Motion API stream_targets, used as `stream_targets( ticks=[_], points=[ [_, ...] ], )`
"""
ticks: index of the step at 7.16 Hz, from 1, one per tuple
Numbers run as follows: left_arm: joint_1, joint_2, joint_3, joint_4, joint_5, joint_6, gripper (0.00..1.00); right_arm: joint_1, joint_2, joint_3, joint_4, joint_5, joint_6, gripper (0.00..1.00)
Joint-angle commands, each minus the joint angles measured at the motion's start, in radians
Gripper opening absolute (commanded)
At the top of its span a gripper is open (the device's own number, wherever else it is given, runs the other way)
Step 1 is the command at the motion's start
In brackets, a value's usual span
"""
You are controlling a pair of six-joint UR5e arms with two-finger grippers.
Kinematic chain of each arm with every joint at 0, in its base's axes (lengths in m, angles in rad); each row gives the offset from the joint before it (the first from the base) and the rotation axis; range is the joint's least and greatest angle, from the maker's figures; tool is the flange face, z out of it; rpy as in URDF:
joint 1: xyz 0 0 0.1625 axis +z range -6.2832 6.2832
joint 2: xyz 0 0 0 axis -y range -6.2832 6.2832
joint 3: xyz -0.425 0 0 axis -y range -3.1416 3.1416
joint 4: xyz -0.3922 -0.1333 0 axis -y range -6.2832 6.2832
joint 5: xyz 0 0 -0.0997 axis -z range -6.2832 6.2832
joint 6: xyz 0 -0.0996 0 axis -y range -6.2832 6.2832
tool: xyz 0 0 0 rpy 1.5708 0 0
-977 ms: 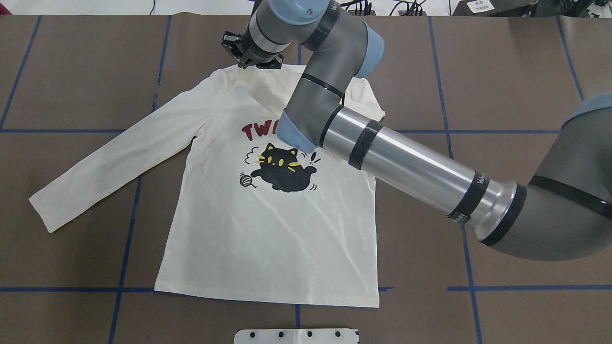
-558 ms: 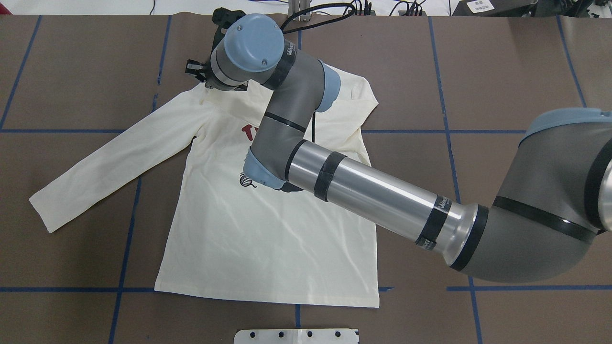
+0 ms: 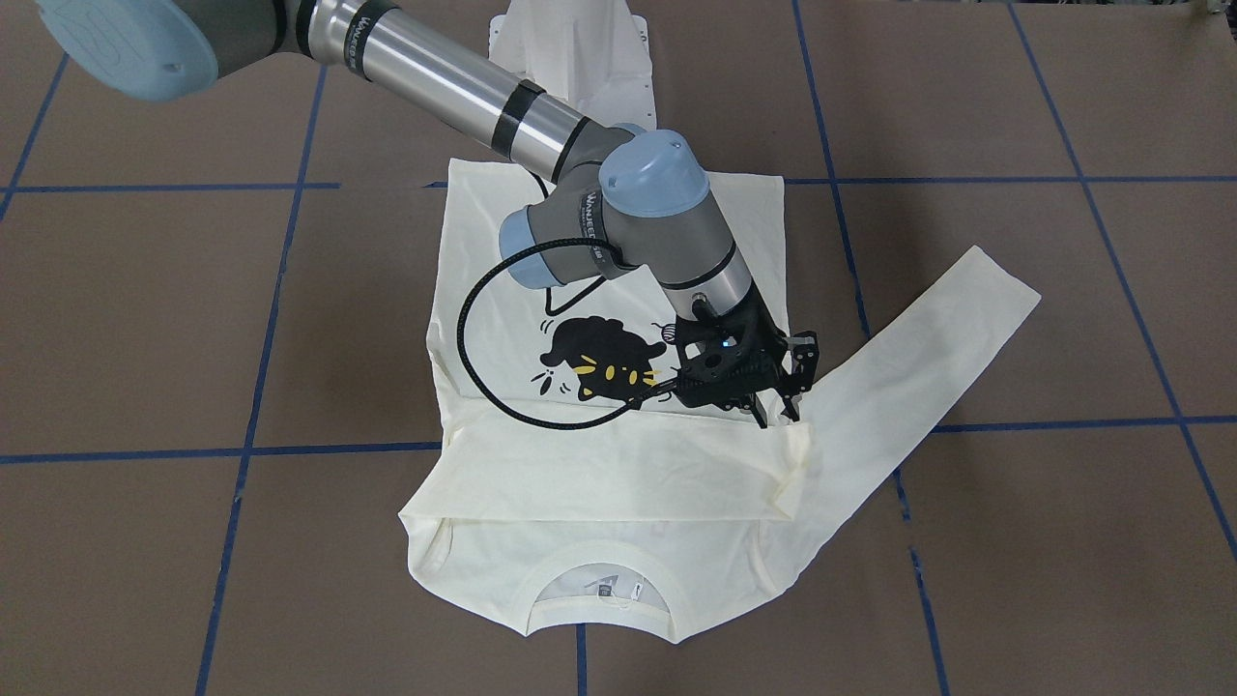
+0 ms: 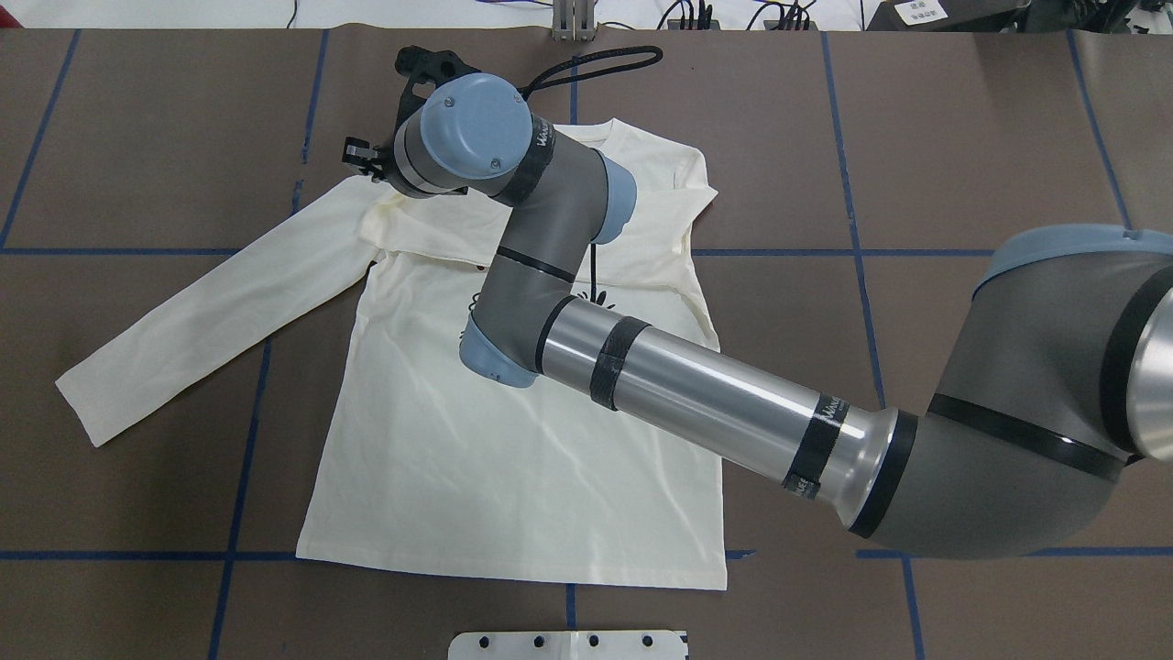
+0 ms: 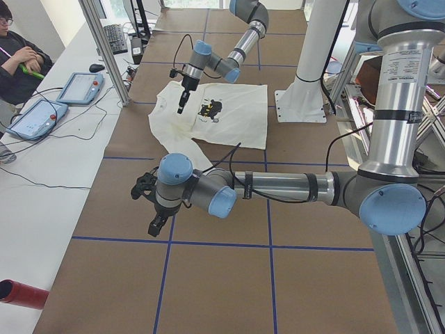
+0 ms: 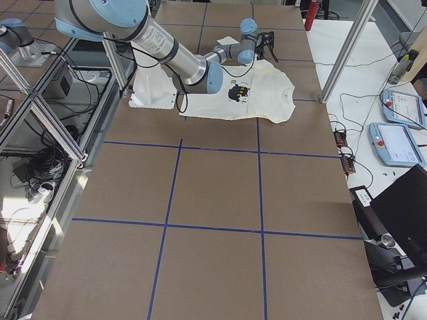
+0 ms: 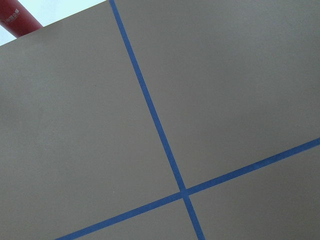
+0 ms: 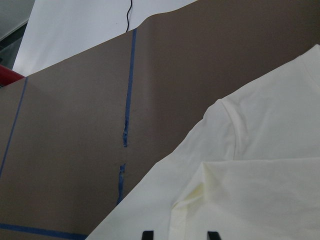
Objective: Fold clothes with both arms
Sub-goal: 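Carry the sleeve with the right gripper across the shirt toward the collar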
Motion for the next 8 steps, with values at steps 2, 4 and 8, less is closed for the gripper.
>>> stream_targets(
  ticks=[2,4,8],
  points=[
    [0.039,-0.009,0.003,-0.006,0.000,-0.100,1.00,-0.013,0.019,-0.013,-0.028,-0.017,0.016,1.00],
    [0.214,-0.022,-0.005,-0.148,0.012,-0.478,1.00,0.032,-0.027,0.101,-0.299,0.082,0.004,1.00],
    [0.424,0.171,-0.227,-0.335,0.126,-1.156,1.00,0.201,-0.380,0.632,-0.831,0.312,-0.302,1.00]
  ],
)
